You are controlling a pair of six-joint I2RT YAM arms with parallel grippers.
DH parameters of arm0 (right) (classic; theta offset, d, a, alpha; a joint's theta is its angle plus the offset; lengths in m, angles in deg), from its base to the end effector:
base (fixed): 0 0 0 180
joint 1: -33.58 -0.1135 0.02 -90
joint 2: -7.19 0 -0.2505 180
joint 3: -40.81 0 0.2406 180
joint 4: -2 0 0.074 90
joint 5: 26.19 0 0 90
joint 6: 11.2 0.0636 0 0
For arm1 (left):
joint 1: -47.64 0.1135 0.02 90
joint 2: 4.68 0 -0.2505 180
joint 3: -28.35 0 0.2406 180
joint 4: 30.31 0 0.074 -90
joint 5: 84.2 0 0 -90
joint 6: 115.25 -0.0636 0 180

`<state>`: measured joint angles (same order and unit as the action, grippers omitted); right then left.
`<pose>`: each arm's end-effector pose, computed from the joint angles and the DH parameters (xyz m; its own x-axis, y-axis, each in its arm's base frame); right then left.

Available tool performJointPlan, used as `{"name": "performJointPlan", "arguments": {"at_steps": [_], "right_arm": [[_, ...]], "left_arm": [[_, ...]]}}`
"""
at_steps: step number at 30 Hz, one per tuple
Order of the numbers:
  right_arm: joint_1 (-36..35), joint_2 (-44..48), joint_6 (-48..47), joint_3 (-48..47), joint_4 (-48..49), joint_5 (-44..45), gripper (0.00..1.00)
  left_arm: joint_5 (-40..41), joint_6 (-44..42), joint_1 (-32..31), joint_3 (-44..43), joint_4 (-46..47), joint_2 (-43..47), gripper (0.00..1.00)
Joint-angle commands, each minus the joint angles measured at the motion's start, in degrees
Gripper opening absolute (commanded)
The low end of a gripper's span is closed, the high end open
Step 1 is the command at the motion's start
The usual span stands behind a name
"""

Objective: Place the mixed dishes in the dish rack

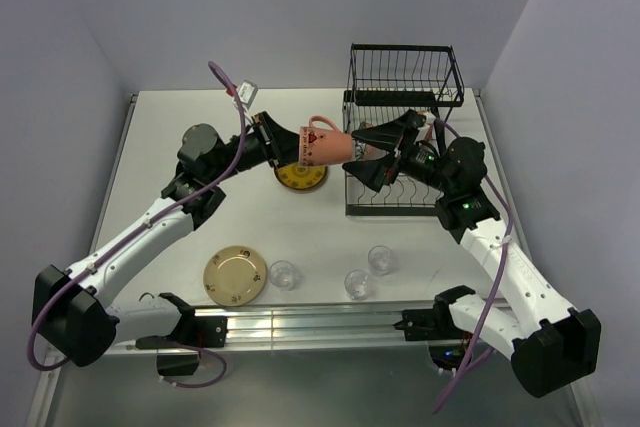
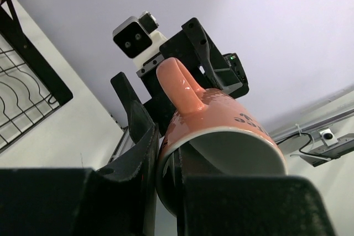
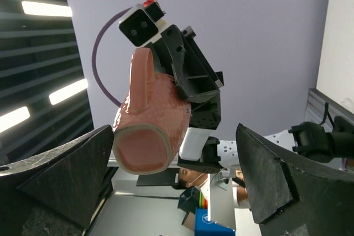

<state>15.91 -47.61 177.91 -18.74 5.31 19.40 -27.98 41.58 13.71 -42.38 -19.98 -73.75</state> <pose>0.2091 0.1133 0.3549 -0.8871 0.4577 0.0599 0.0069 -0.1165 0.9932 0.2251 -0.1941 0.3808 -0.7736 -0.4006 -0.4911 0.5186 0.0453 -0.8538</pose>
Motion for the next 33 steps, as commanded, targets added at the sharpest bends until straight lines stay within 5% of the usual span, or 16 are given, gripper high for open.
{"name": "performJointPlan", "arguments": {"at_steps": [1,12,28,33], "right_arm": [[-2.5,-1.3,-0.3,-4.4,4.0,-0.2,0.98],[-4.9,-2.0,1.4,-5.7,6.7,0.1,0.86],[-5.3,-0.6,1.6,-7.8,9.0,0.4,0.88],[-5.5,-0.6,0.4,-7.2,7.9,0.6,0.77]], "left_arm": [[0.2,-0.4,-0.6,-1.3,5.3,0.6,0.00],[-0.5,0.1,-0.8,-0.6,5.7,-0.6,0.00],[-0.8,0.2,-0.7,1.7,5.9,-0.9,0.00],[-1.3,0.4,-0.7,1.4,6.3,-1.1,0.00]]}}
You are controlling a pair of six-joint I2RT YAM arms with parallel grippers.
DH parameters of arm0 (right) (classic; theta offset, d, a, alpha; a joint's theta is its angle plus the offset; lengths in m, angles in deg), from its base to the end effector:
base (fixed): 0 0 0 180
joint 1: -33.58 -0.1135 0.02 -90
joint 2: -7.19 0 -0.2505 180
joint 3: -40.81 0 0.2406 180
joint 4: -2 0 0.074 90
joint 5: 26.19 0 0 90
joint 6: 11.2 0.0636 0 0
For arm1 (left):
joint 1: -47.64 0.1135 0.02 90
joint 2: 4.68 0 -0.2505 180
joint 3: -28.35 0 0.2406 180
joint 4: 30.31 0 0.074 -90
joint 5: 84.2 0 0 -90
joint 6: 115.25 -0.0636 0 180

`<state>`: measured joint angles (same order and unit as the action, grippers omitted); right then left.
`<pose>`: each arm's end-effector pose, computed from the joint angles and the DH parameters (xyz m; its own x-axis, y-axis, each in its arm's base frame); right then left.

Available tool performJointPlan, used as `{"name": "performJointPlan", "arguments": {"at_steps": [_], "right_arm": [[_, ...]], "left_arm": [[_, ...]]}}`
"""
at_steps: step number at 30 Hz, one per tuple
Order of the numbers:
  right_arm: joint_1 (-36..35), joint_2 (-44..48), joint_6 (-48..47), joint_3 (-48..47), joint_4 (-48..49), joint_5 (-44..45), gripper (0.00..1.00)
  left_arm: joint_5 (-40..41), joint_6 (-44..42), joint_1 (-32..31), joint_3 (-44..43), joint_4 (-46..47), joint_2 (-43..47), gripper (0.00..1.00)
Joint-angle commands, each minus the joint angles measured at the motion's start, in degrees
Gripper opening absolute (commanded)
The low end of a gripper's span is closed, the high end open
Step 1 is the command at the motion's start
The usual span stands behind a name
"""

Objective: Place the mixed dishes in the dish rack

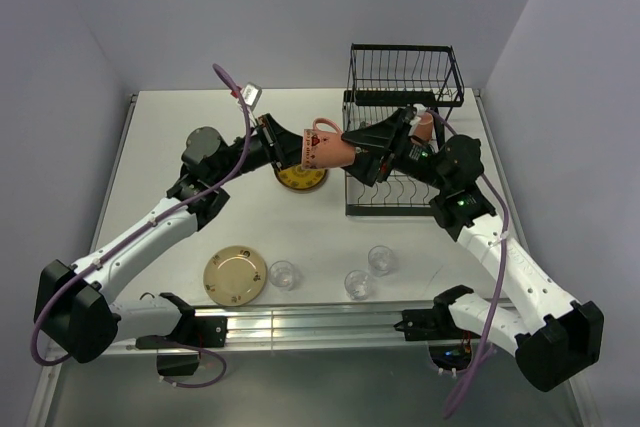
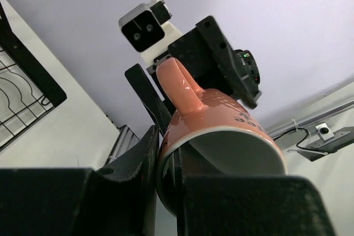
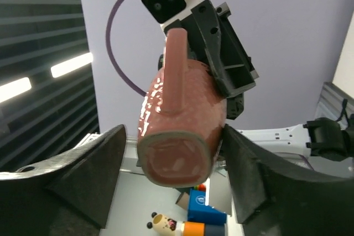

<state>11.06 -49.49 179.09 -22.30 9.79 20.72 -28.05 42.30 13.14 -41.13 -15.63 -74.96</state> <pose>0.2034 0.1314 0.3794 -0.9176 0.3974 0.0080 -0.0640 -0.1678 0.9837 0.2265 -0.1986 0.3764 -0.7711 -0.4014 -0.4942 0.5325 0.0188 -0.8462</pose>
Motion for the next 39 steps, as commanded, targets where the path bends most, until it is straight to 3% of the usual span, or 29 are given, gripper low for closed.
{"name": "performJointPlan", "arguments": {"at_steps": [1,4,8,9,12,13,15,18,19,21,23,24,26,30,32,34,39], "right_arm": [[-0.7,1.2,-1.1,-3.7,3.1,-0.7,0.74],[-0.9,0.9,-2.2,-4.4,1.7,-0.8,0.55],[-1.6,-0.2,-4.7,-6.4,-1.5,-1.0,0.00],[-1.6,-0.2,-4.8,-6.1,-1.2,-1.0,0.00],[-1.6,1.0,-5.0,-4.8,-1.1,0.2,0.00],[-1.6,1.2,-5.5,-4.8,-1.8,0.3,0.00],[-1.3,2.1,-7.2,-4.6,-4.8,0.8,0.00],[-0.8,3.0,-8.0,-3.2,-6.2,1.1,0.00],[-0.2,3.2,-8.4,-2.9,-6.6,1.2,0.00],[0.6,3.9,-10.8,-2.8,-9.7,1.2,0.00],[2.2,4.3,-13.4,-3.2,-15.3,1.2,0.00],[2.9,4.6,-16.5,-3.9,-17.4,1.2,0.00],[5.5,4.6,-21.1,-5.8,-26.0,2.0,0.00],[11.0,2.6,-39.4,-11.1,-43.6,7.4,0.00],[12.4,1.1,-46.3,-15.6,-53.9,16.0,0.00],[12.8,-1.6,-54.7,-18.5,-59.0,23.1,0.00],[12.9,-6.4,-63.8,-21.2,-61.8,37.7,0.00]], "left_arm": [[-1.3,-0.4,-0.2,0.1,1.9,0.1,0.00],[-1.2,-0.5,-0.2,0.4,1.6,0.5,0.00],[-2.7,-0.1,-0.1,0.0,0.8,0.2,0.04],[-3.1,0.2,-0.2,-0.3,-0.5,-0.3,0.20],[-3.2,-0.2,0.0,-1.8,-4.2,-0.9,0.50],[-2.9,-0.5,0.0,-1.6,-5.4,-0.5,0.75],[-1.2,-1.2,0.5,-1.4,-7.8,0.6,0.99],[4.1,-3.5,2.2,-0.7,-14.3,4.4,0.99],[9.2,-5.1,3.1,-0.8,-17.3,6.8,0.99],[17.4,-6.5,4.2,-2.2,-32.0,9.5,0.99],[31.3,-6.0,6.4,-3.9,-42.7,13.8,0.99],[34.5,-5.3,7.2,-4.5,-52.8,14.7,0.99],[41.9,-4.8,9.5,-6.8,-60.8,16.1,0.99],[39.1,-10.1,10.5,-9.5,-67.3,13.8,0.96],[35.7,-13.0,10.5,-9.0,-67.0,11.7,0.85],[32.0,-14.7,10.3,-8.7,-68.0,9.6,0.74],[27.0,-18.4,9.0,-6.1,-70.0,7.1,0.70]]}}
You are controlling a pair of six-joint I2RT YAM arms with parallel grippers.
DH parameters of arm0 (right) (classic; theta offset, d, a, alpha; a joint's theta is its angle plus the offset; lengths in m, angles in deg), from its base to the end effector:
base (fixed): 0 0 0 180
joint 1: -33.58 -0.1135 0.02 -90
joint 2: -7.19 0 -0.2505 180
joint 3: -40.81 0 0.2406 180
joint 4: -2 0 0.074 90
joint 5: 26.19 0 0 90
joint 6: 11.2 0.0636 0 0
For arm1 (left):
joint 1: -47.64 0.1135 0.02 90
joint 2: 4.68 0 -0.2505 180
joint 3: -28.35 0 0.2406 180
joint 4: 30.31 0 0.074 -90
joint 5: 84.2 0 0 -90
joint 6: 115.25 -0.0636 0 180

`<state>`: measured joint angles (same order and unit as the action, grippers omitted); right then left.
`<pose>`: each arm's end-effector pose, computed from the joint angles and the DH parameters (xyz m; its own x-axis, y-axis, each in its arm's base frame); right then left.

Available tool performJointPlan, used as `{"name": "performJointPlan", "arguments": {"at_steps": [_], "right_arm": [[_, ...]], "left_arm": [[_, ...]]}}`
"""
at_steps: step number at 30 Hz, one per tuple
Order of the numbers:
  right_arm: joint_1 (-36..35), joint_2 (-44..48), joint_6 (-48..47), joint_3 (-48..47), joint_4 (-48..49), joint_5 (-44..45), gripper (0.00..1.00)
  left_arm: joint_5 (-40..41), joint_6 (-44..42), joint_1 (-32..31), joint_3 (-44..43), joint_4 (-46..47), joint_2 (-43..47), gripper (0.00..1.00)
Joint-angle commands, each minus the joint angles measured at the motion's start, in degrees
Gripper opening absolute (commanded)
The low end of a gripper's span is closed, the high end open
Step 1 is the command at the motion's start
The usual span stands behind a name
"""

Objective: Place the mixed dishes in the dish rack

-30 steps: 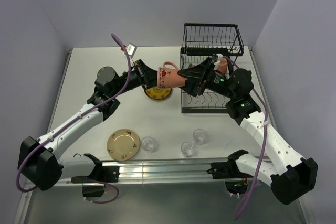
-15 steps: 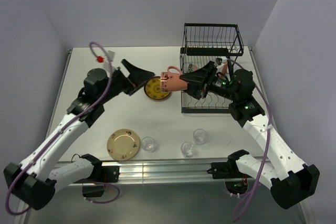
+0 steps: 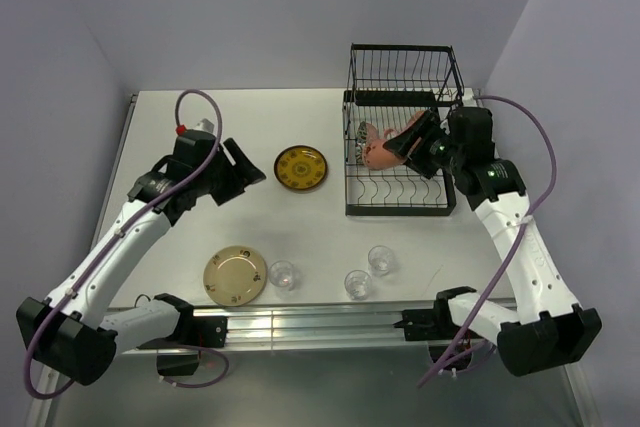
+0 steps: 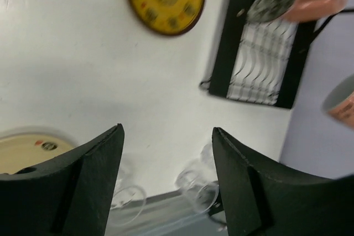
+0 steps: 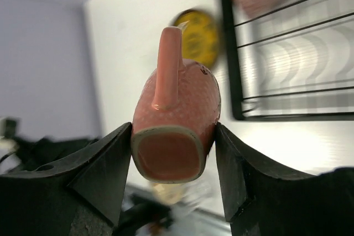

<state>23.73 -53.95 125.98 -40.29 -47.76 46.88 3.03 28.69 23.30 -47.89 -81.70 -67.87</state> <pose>0.2355 0.0597 0.3480 -0.6355 0.6019 -0.4837 0.0787 0.6736 0.7349 0.2258 -0.1055 0.3061 -0.6934 -0.5726 -0.4375 -0.1942 0.7332 -0.6517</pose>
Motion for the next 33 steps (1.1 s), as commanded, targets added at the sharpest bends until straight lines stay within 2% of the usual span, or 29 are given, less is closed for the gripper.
{"name": "performJointPlan", "arguments": {"at_steps": [1,10,21,33], "right_arm": [[0.3,-2.7,-11.4,-3.2,-4.3,12.7,0.00],[0.3,-10.0,-17.8,-0.6,-2.4,26.7,0.00],[-1.0,-21.0,-19.1,-5.6,-2.0,32.4,0.00],[-3.1,-30.7,-19.4,-10.8,-1.0,36.1,0.00]], "left_arm": [[-3.4,-5.5,-2.4,1.1,-5.0,-0.3,0.69],[0.1,-8.0,-10.2,3.1,-10.9,-1.6,0.68],[0.7,-8.1,-15.7,6.4,-16.0,-1.8,0.62],[-0.3,-7.1,-16.2,9.9,-17.5,1.8,0.60]]}}
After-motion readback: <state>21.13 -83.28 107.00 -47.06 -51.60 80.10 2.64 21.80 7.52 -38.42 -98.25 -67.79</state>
